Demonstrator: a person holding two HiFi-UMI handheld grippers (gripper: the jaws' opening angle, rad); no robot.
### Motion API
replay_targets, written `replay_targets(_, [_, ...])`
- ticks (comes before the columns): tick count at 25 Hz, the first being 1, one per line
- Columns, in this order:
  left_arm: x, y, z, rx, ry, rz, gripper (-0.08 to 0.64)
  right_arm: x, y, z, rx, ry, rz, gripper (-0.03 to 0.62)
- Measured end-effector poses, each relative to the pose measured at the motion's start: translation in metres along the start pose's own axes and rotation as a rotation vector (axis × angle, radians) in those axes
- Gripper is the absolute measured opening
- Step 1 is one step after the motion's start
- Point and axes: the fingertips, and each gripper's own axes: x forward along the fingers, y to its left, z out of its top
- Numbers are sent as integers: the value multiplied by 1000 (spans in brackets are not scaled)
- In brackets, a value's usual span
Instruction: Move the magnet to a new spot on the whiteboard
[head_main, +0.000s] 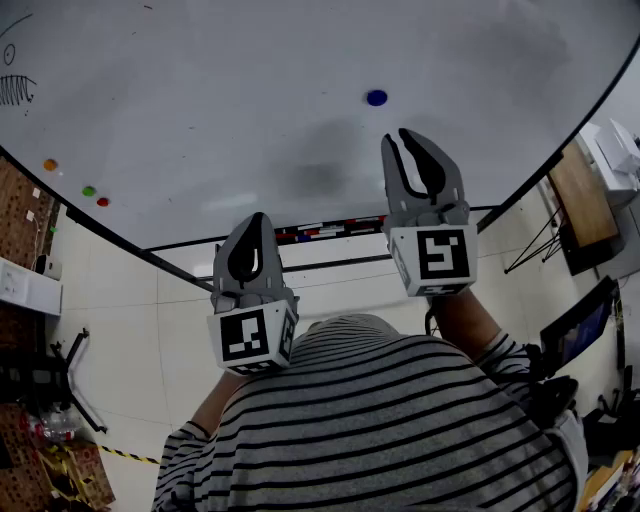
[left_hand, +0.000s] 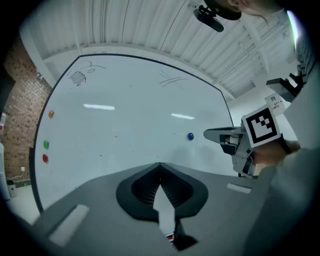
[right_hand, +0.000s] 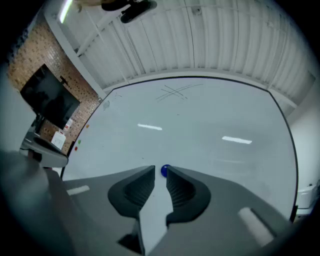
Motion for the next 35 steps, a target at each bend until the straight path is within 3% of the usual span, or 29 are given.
replay_targets(7, [30,44,-5,-3,15,12,15,59,-6,-11,-45,46,-92,147])
replay_targets(19, [38,56,-11,-2,23,19,15,67,-9,-17,-56,39,-146,124])
replay_targets(29, [17,20,-6,-2,-3,9,15,-11,11,11,59,-43,-37,124])
replay_targets(35, [-15,-35,4,7,-57,-14,15,-86,10,-7,112,29,31,124])
